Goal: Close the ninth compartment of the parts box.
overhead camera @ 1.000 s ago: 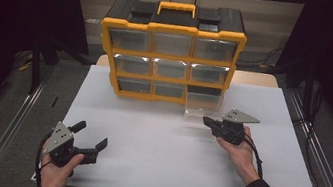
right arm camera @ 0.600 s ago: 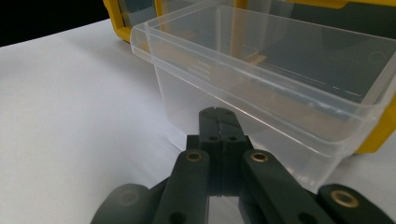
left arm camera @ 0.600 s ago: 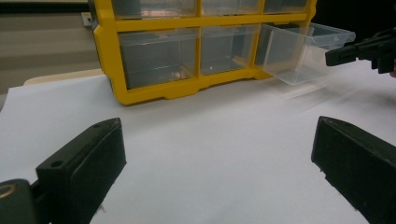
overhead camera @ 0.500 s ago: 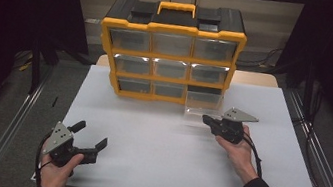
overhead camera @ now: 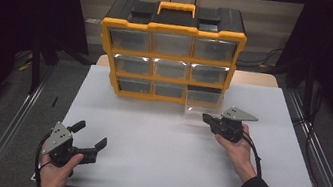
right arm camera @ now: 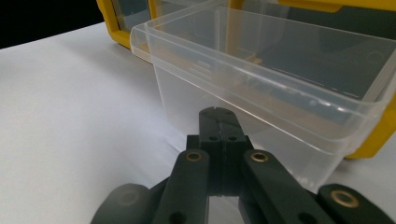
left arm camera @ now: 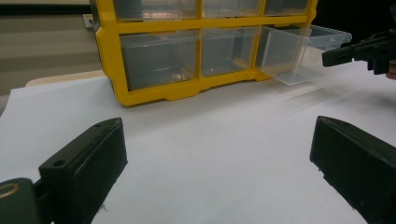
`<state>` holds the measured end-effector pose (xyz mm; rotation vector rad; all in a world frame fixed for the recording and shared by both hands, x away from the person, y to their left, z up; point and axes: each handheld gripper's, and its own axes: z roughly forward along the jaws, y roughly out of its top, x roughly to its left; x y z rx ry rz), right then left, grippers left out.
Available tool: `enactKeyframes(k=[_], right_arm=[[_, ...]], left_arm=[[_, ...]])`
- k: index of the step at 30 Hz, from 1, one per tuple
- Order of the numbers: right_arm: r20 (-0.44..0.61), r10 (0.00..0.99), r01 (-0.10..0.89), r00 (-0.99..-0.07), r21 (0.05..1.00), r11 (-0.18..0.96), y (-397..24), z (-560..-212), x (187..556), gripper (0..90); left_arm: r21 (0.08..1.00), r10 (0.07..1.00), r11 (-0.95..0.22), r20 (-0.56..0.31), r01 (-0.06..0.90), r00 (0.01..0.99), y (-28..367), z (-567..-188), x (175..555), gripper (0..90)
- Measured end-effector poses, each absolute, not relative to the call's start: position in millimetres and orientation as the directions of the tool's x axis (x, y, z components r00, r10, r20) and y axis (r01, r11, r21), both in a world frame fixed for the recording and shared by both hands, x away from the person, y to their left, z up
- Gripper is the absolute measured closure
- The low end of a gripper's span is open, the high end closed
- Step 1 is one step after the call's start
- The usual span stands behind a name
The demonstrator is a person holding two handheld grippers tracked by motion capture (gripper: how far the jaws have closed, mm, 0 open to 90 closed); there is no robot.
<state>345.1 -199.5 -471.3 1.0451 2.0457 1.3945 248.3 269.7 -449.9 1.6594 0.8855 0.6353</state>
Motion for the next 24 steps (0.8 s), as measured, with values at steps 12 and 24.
enactKeyframes(k=[12,24], right_arm=[[0.057,0.793,0.337,-0.607,0.922,0.191,-199.9,-471.8,347.2,90.0],[0.051,0.795,0.331,-0.604,0.924,0.192,-200.5,-472.0,348.8,90.0]], left_arm=[[0.965,0.814,-0.119,-0.041,0.235,0.579,269.5,-450.1,248.4,3.7],[0.965,0.814,-0.119,-0.039,0.232,0.579,269.6,-450.1,248.6,3.6]])
